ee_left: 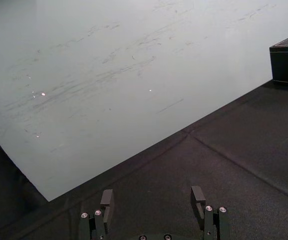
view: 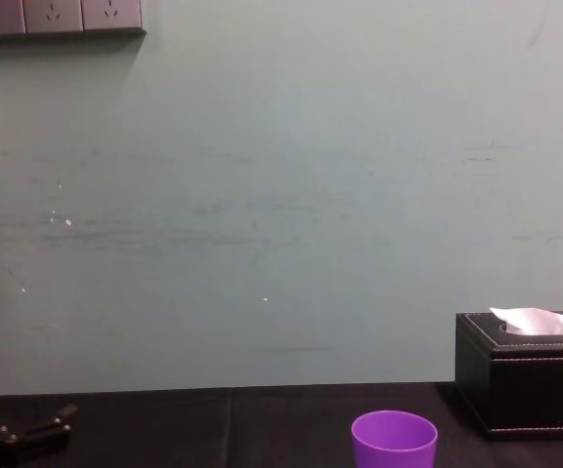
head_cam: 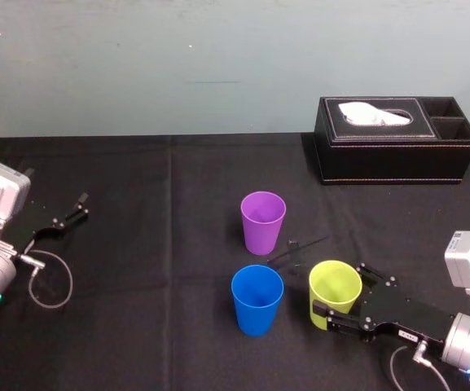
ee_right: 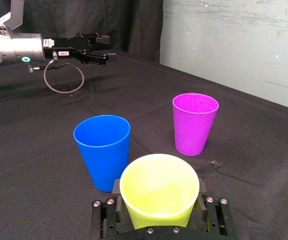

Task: Stack the three plastic cups sequentially using one hand.

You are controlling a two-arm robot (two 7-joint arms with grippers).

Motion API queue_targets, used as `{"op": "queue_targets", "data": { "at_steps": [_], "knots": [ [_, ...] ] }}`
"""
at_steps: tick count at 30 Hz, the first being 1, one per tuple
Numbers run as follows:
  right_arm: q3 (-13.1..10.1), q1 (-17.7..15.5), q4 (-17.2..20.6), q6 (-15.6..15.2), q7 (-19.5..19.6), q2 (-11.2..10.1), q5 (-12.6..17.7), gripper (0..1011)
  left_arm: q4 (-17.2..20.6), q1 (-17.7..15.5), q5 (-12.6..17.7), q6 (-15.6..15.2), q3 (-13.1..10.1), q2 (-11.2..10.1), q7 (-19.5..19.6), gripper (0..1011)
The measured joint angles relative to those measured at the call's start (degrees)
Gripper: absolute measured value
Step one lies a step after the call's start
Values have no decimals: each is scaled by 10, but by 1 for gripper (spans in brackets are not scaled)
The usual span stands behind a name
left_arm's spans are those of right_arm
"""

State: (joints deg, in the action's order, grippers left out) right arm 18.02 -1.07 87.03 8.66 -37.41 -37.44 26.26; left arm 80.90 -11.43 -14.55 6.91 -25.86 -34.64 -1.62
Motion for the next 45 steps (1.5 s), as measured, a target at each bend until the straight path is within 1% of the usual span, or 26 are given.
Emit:
{"op": "queue_targets", "data": {
  "at_steps": [2,10,16,25,28,29,30,31,32,33,36,37,40,41,45],
  "knots": [
    [0,0,0,0,0,0,0,818,0,0,0,0,0,0,0,1010],
    [-1,-1,1,1,1,0,0,757,0,0,0,0,0,0,0,1010],
    [-1,-1,1,1,1,-1,0,739,0,0,0,0,0,0,0,1010],
    [-2,-2,2,1,3,-1,0,739,0,0,0,0,0,0,0,1010],
    [-6,-8,16,1,9,-4,2,739,0,0,0,0,0,0,0,1010],
    [-11,-14,26,0,15,-6,4,739,0,0,0,0,0,0,0,1010],
    [-11,-14,26,0,15,-6,4,739,0,0,0,0,0,0,0,1010],
    [-17,-21,39,-4,23,-9,8,739,0,0,0,0,0,0,0,1010],
    [-20,-23,45,-8,27,-10,9,739,0,0,0,0,0,0,0,1010],
    [-28,-30,60,-17,37,-14,12,739,0,0,0,0,0,0,0,1010],
    [-39,-39,80,-33,50,-20,17,739,0,0,0,0,0,0,0,1010],
    [-46,-43,94,-44,57,-23,23,739,0,0,0,0,0,0,0,1010],
    [-56,-45,111,-60,65,-27,31,739,0,0,0,0,0,0,0,1010],
    [-61,-45,121,-71,69,-29,36,739,0,0,0,0,0,0,0,1010],
    [-68,-34,139,-94,80,-31,45,739,0,0,0,0,0,0,0,1010]
  ]
}}
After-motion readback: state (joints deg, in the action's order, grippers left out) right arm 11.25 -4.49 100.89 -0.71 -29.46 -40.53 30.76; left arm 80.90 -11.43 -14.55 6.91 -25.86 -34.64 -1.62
